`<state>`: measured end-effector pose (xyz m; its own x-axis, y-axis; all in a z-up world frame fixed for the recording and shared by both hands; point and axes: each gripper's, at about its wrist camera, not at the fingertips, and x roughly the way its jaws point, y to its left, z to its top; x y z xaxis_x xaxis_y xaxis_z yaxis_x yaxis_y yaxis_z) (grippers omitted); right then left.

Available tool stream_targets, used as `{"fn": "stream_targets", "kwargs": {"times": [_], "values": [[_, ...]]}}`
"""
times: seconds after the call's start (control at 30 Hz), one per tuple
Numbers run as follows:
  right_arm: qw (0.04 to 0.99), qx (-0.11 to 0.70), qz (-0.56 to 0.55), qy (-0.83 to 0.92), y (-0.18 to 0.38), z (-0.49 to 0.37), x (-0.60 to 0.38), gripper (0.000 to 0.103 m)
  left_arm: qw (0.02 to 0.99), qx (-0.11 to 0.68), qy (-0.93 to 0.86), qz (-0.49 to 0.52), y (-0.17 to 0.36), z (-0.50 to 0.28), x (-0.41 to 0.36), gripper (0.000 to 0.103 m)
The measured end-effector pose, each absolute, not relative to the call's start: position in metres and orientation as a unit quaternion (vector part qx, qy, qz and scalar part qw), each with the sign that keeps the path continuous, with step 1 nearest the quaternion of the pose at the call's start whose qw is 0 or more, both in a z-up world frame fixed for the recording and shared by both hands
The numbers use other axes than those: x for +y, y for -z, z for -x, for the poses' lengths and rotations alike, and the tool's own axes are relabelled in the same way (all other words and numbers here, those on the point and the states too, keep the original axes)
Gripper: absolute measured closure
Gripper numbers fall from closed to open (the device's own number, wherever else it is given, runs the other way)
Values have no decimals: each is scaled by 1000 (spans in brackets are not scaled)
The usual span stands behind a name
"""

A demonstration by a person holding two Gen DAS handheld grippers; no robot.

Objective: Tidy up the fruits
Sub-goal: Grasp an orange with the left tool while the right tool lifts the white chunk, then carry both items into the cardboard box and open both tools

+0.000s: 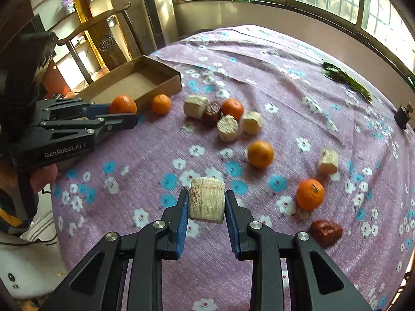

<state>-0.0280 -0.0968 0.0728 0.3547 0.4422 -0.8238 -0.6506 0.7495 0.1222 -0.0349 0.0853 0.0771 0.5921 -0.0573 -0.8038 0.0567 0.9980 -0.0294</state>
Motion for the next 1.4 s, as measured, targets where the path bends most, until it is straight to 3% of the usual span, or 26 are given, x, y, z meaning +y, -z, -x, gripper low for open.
{"fn": "stream_targets", "kwargs": {"times": [0.7,1.4], "values": [[771,449,109,-438,-71,-17,73,73,882,460,-92,43,-65,3,213,74],[761,478,132,-418,-23,-68,138,73,854,500,-121,76,-31,-28,245,73]]}}
